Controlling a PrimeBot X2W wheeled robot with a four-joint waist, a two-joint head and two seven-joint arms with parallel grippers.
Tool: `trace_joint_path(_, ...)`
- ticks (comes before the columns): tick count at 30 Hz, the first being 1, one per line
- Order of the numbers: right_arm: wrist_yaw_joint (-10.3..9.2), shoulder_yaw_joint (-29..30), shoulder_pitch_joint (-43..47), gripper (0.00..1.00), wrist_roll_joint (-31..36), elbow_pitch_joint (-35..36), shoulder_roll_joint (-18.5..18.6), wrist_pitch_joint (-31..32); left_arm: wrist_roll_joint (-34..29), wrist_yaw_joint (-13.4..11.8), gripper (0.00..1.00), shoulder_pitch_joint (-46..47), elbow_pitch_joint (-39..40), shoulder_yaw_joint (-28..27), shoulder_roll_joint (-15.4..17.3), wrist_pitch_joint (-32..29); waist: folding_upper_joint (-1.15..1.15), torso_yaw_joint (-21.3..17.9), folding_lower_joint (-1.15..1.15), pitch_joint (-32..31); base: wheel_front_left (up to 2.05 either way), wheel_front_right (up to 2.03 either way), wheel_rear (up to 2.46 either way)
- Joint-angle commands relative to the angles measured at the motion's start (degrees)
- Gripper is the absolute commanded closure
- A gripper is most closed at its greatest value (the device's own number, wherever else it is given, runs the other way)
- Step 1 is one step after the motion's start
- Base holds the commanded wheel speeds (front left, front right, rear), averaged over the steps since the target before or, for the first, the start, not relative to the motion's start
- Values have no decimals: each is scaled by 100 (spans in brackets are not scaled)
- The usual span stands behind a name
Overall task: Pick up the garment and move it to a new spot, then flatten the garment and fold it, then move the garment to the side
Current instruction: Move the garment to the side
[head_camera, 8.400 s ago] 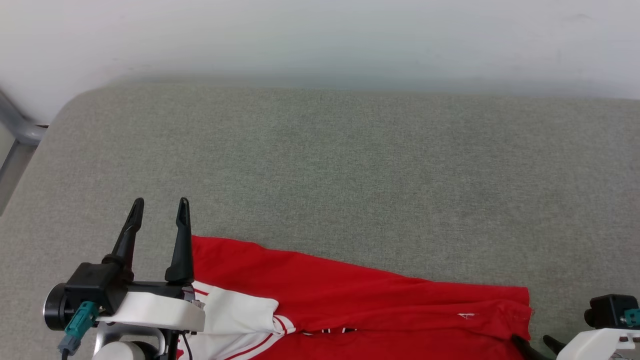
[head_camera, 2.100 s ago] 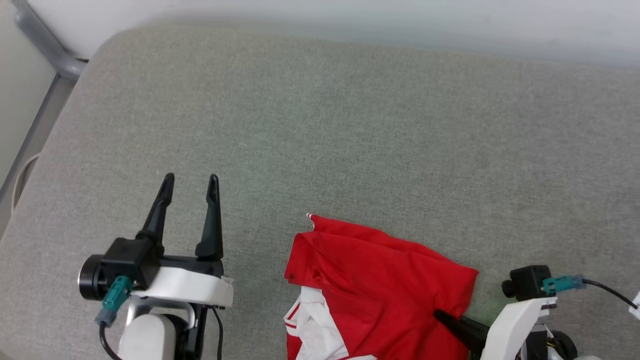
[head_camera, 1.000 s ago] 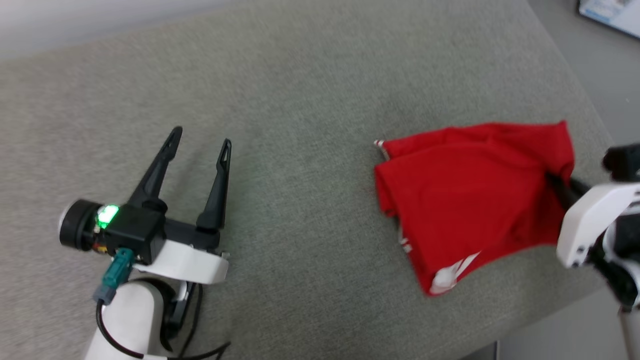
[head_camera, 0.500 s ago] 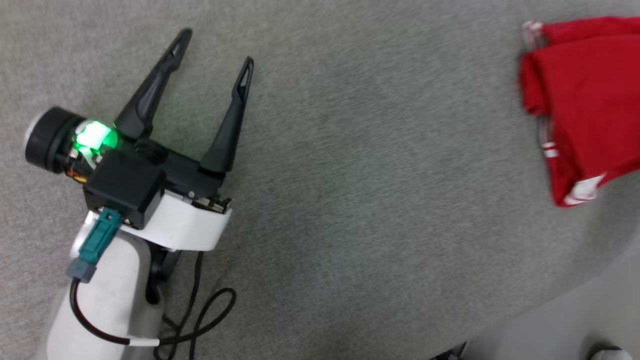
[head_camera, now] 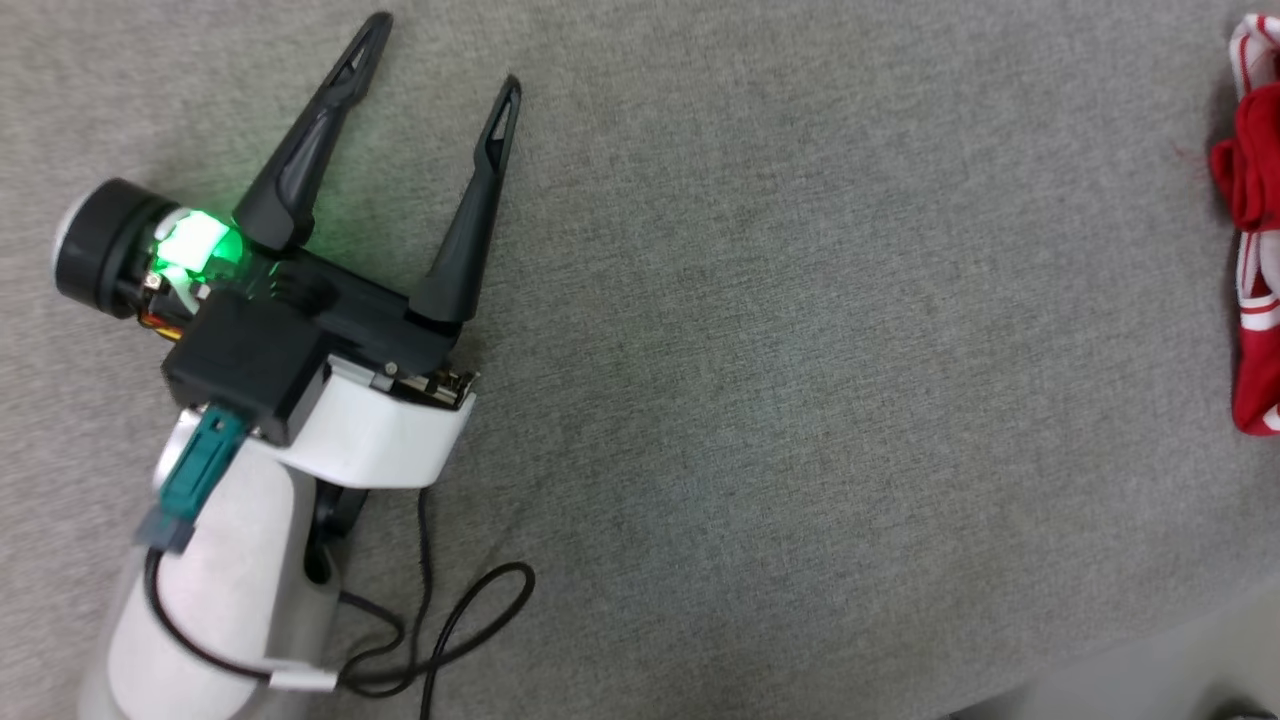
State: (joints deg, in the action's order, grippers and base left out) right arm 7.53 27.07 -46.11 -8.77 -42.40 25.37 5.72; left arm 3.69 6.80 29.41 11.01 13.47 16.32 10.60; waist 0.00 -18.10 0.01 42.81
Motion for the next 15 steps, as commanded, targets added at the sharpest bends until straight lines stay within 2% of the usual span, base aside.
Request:
trace_joint_path(1, -8, 75, -111, 0, -13, -69, -30, -236, 35, -38, 0, -125, -146, -1, -1, 52, 0, 53, -1, -137, 0, 0, 0)
trace_joint_path(6, -9, 69, 46, 0, 161, -89, 123, -1114, 160, -131, 0, -264, -444, 19, -162, 242, 0, 224, -1, -554, 0, 0, 0)
trace_joint_path(11, -9, -301, 388, 0, -95, 124, -17, -1762, 330, -280, 0, -528, -812, -42, -354, 397, 0, 429, -1, -1132, 0, 0, 0)
trace_joint_path(15, -8, -616, 869, 0, -243, 536, -182, -1974, 465, -376, 0, -793, -1082, -127, -511, 444, 0, 625, -1, -1579, 0, 0, 0)
